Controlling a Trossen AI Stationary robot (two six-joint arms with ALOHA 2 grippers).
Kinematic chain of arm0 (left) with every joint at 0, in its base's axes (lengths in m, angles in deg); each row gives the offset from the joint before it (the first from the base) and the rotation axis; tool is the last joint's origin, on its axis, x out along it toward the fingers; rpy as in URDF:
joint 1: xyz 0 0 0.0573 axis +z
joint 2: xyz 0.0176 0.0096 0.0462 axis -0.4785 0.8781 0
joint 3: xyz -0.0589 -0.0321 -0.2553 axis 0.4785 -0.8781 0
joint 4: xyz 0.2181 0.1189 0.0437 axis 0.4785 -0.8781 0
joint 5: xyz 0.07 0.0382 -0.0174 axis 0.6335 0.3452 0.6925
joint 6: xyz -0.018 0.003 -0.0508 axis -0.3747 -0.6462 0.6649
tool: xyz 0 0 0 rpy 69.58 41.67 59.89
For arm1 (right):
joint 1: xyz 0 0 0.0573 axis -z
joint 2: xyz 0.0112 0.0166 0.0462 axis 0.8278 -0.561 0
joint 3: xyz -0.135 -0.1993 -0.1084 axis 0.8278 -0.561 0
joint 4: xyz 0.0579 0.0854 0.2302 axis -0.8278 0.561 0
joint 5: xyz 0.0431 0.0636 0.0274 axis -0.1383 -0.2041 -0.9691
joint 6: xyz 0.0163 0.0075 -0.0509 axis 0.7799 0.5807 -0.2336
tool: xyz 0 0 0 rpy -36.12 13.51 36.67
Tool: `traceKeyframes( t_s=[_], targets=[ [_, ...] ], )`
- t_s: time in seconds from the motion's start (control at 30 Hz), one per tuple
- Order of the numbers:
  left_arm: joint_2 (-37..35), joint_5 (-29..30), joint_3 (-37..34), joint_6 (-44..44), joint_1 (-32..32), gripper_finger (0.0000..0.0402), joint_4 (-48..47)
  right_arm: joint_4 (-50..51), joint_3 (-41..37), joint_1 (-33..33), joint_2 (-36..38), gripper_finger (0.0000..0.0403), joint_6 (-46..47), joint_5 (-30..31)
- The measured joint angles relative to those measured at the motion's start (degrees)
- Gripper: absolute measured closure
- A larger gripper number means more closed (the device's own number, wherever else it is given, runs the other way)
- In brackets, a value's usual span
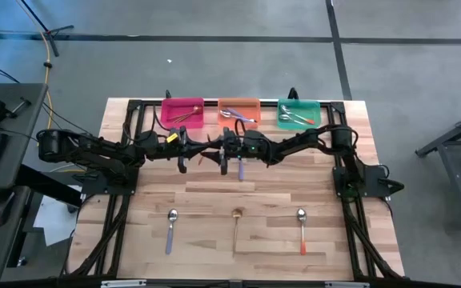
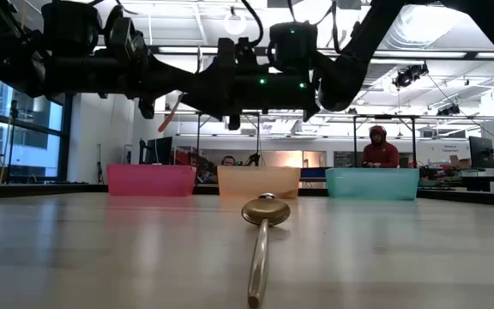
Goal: Sort silverware by color (type)
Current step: Put the top orange spoon into the green bin
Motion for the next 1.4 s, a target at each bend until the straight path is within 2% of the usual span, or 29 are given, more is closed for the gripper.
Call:
traceKeyframes(
  t_s=[0.1,0.27,0.4,0.67,0.8,0.9,1.07,1.23,1.33,1.4],
  targets=[
    [0.0,0.4,0.0,0.0,0.02,0.0401,-0.04,0.78,-0.02,-0.26,-0.02,0.0285,0.52,-0.02],
    [-0.03,0.8,0.02,-0.28,0.0,0.0401,0.01,1.42,-0.02,-0.49,-0.02,0.0387,-0.56,0.45],
    [-0.04,2.21,0.04,0.88,0.0,0.0395,-0.77,2.08,-0.04,-0.48,-0.02,0.0385,-0.58,0.43],
    [-0.08,5.75,-0.99,1.16,0.02,0.0346,-1.53,7.49,-0.24,0.9,1.37,0.0398,-0.61,0.26],
    [-0.26,7.12,-1.8,0.83,0.04,0.0333,-1.34,19.83,-0.35,2.65,6.48,0.04,-3.38,0.11],
    [-0.26,7.81,-2.42,0.19,0.05,0.0331,-1.34,30.41,-0.35,3.81,11.88,0.0401,-6.89,2.6],
    [-0.26,8.12,-2.47,-1.22,0.07,0.033,-1.67,56.52,-0.33,6.56,22.69,0.0402,-14.43,10.53],
    [-0.26,7.84,-2.47,-1.79,0.04,0.033,-1.69,87.73,-0.33,12.93,33.91,0.0402,-18.75,26.3],
    [-0.26,7.82,-2.47,-1.84,0.04,0.033,-1.68,99.15,-0.33,19.12,37.7,0.0402,-22.74,29.76],
    [-0.26,7.86,-2.47,-1.86,0.23,0.033,-1.68,101.59,-0.33,23.55,38.35,0.0402,-27.36,29.96]
  ],
)
